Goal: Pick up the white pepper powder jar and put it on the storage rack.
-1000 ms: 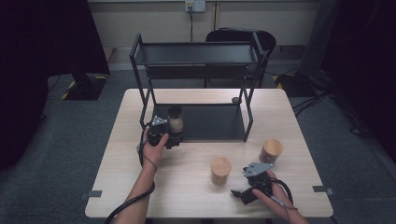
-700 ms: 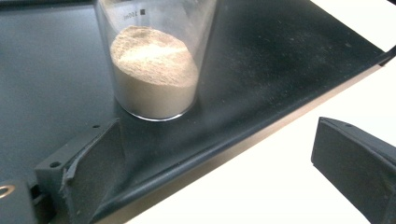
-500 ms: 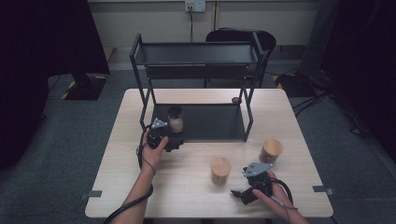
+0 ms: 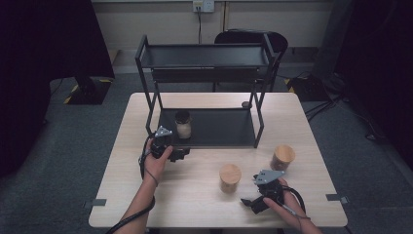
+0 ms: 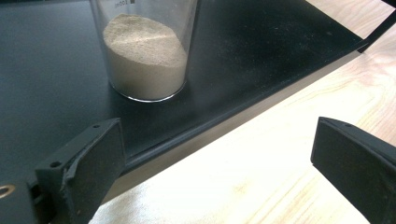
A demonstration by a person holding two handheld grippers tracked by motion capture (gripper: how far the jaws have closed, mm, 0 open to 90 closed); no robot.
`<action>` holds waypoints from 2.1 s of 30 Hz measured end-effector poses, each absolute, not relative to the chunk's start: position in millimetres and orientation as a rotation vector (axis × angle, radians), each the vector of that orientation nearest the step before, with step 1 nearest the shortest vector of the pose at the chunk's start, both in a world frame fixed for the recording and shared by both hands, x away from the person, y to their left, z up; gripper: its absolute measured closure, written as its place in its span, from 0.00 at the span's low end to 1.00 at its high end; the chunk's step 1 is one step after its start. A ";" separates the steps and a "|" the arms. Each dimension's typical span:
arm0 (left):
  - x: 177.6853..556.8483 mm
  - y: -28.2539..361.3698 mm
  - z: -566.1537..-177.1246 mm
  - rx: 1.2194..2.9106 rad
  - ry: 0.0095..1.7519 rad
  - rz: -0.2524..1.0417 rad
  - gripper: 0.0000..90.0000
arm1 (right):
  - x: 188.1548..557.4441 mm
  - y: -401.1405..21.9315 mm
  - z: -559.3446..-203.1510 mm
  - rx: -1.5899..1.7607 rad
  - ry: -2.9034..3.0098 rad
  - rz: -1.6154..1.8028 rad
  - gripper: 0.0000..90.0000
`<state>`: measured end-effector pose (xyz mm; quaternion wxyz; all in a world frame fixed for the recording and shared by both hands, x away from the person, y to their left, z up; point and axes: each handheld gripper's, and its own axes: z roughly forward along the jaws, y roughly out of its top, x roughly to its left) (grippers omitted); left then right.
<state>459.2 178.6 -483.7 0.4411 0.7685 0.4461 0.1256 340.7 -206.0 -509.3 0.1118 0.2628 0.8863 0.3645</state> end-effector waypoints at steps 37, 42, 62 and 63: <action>438.5 188.9 -483.9 1.924 1.060 0.275 0.03 | 340.7 -206.0 -509.3 0.772 2.602 1.070 0.00; 435.8 190.6 -483.0 1.930 1.052 0.275 0.03 | 340.7 -206.0 -509.3 0.772 2.602 1.070 0.00; 424.6 195.5 -481.0 1.934 1.036 0.272 0.03 | 340.7 -206.0 -509.3 0.772 2.602 1.070 0.00; 424.2 196.1 -481.1 1.933 1.036 0.271 0.03 | 340.7 -206.0 -509.3 0.772 2.602 1.070 0.00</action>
